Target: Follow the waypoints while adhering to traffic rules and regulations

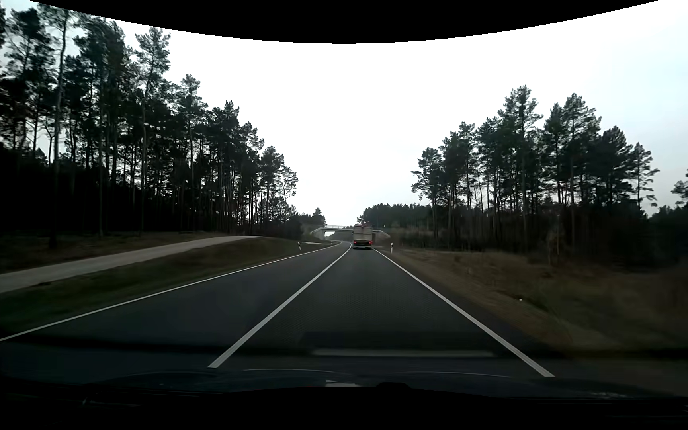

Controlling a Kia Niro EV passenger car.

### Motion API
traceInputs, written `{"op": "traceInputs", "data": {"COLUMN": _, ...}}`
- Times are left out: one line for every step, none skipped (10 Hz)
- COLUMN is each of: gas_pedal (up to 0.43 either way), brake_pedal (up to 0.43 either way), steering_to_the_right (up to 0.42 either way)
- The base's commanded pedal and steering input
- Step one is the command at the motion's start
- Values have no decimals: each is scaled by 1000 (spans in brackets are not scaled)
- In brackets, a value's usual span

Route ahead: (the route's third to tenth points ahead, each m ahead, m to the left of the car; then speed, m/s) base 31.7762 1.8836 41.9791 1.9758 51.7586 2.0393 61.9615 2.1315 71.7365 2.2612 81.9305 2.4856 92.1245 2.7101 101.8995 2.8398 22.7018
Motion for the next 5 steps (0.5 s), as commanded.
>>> {"op": "traceInputs", "data": {"gas_pedal": 59, "brake_pedal": 0, "steering_to_the_right": 2}}
{"op": "traceInputs", "data": {"gas_pedal": 59, "brake_pedal": 0, "steering_to_the_right": 2}}
{"op": "traceInputs", "data": {"gas_pedal": 59, "brake_pedal": 0, "steering_to_the_right": 2}}
{"op": "traceInputs", "data": {"gas_pedal": 59, "brake_pedal": 0, "steering_to_the_right": 2}}
{"op": "traceInputs", "data": {"gas_pedal": 59, "brake_pedal": 0, "steering_to_the_right": 2}}
